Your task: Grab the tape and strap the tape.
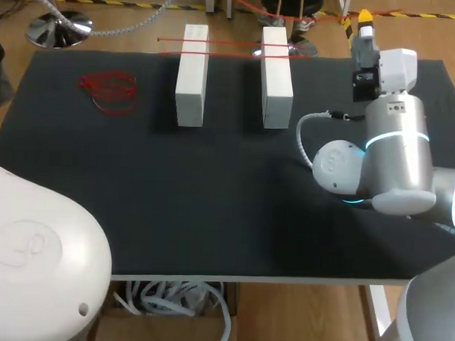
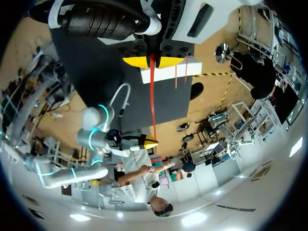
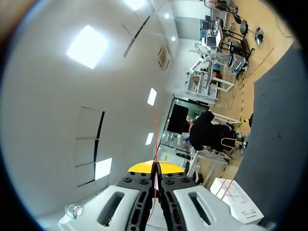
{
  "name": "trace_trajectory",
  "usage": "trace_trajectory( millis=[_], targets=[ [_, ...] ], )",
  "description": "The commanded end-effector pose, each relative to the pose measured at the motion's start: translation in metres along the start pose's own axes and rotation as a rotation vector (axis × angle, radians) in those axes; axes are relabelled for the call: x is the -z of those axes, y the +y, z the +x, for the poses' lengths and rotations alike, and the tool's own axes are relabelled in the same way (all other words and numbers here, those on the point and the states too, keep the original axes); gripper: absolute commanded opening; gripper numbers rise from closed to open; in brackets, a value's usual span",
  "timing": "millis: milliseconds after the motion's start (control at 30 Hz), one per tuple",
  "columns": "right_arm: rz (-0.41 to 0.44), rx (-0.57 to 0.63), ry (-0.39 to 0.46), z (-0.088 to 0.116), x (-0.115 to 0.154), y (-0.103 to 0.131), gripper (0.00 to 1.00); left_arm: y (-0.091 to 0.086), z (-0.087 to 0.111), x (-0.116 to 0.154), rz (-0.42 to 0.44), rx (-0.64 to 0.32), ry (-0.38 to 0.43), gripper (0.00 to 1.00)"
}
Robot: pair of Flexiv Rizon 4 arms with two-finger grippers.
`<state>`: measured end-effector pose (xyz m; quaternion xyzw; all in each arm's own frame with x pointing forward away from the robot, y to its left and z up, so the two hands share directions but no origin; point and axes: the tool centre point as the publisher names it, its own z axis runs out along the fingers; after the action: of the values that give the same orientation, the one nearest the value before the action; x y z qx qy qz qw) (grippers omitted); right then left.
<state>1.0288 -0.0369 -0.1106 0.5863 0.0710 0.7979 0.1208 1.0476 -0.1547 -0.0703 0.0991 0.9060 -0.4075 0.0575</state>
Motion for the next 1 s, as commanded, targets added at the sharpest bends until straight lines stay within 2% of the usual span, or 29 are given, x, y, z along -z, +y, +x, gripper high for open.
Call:
trace_trajectory(
  millis=[33,167,267,600,867,1000],
  targets=[
    [-0.002,0.002,-0.005,0.001,-0.001,-0.001,0.00,-0.004,-0.002,0.002,-0.077,-0.007,-0.001,0.00],
    [-0.002,0.002,-0.005,0.001,-0.001,-0.001,0.00,-0.006,-0.003,0.001,-0.112,-0.015,-0.007,0.00],
    [-0.002,0.002,-0.005,0.001,-0.001,-0.001,0.00,-0.008,-0.002,0.000,-0.169,-0.029,0.003,0.00],
    [-0.002,0.002,-0.005,0.001,-0.001,-0.001,0.00,-0.020,0.006,-0.005,-0.240,-0.052,0.083,0.00],
    [-0.002,0.002,-0.005,0.001,-0.001,-0.001,0.00,-0.035,0.005,-0.003,-0.295,-0.088,0.066,0.00],
    [-0.002,0.002,-0.005,0.001,-0.001,-0.001,0.00,-0.039,0.004,-0.003,-0.366,-0.115,0.073,0.00]
  ],
)
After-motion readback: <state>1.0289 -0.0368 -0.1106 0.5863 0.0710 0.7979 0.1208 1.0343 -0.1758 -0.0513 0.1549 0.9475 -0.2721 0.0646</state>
